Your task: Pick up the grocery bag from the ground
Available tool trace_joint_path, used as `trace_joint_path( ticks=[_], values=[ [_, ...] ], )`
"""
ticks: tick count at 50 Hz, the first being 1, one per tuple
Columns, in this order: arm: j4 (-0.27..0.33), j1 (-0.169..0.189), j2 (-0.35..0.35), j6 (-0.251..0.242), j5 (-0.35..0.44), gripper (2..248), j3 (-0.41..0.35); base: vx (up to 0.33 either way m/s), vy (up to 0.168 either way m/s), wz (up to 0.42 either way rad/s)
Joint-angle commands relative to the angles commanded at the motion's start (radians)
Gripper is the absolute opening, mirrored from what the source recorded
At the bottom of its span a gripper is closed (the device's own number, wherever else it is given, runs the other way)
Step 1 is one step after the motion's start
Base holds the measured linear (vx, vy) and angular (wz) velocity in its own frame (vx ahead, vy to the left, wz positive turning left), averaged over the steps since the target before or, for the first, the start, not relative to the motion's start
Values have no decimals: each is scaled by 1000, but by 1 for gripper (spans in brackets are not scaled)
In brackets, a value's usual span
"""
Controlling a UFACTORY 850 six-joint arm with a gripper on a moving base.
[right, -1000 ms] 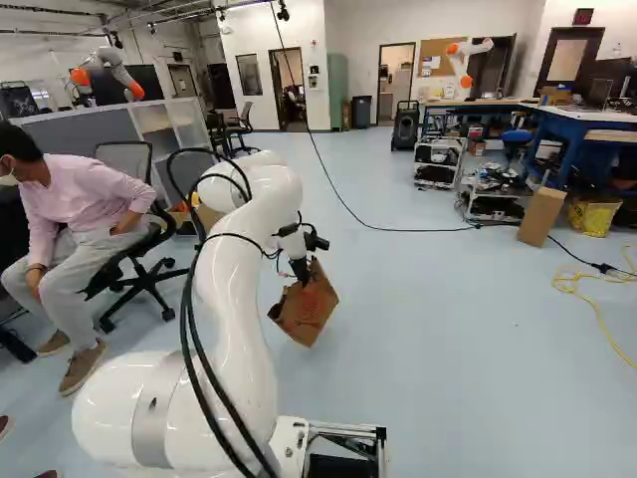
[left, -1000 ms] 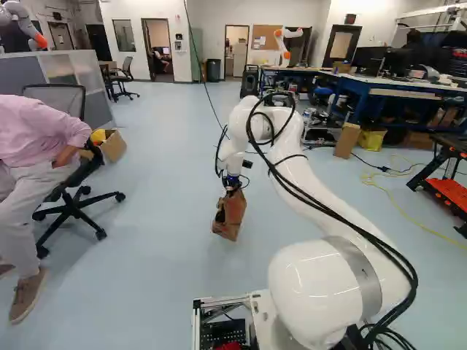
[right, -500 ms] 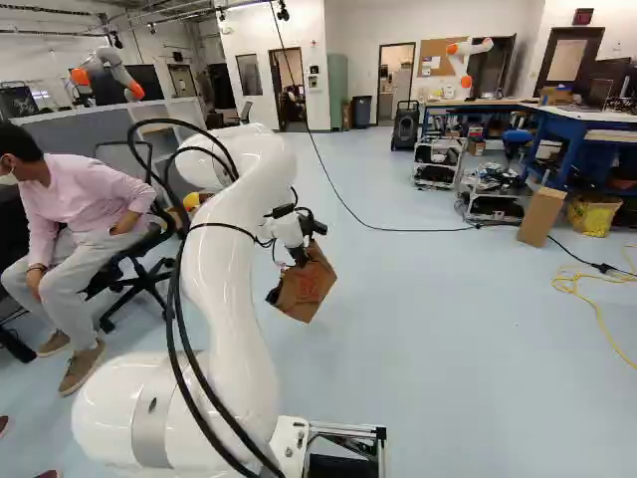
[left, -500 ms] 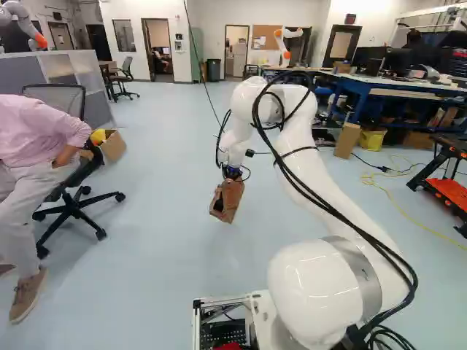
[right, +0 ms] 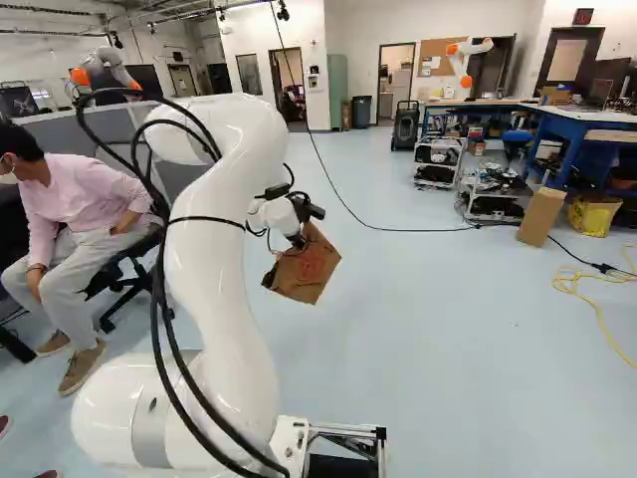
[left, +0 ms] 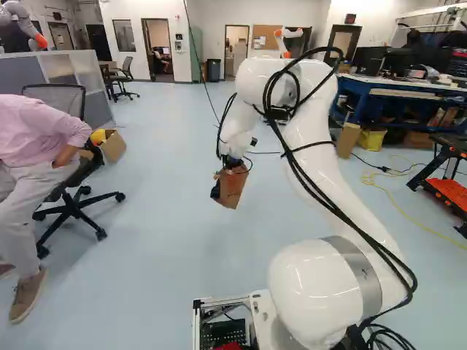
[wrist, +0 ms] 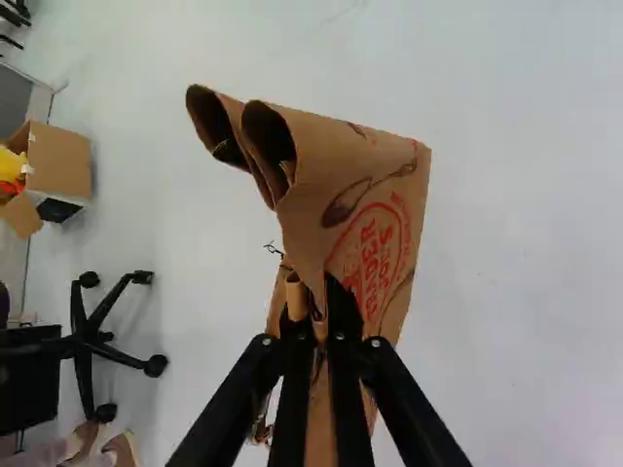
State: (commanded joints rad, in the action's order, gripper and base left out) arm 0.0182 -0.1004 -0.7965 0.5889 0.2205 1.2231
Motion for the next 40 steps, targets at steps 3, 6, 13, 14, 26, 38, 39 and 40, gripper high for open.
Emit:
trace_joint_path(
  ticks=[3,6,13,14,26,38,39,40],
  values=[
    [0,-1,23,0,2,24,-19,0,0,0],
    [0,-1,48,0,3,24,-39,0,0,0],
    [0,-2,103,0,3,24,-82,0,0,0],
    [0,-3,111,0,3,24,-88,0,0,0],
    [0,-5,205,0,3,24,-159,0,0,0],
    [0,-7,301,0,3,24,-226,0,0,0],
    [0,-8,309,0,3,24,-231,0,0,0],
    [0,-8,317,0,3,24,-237,0,0,0]
  ],
)
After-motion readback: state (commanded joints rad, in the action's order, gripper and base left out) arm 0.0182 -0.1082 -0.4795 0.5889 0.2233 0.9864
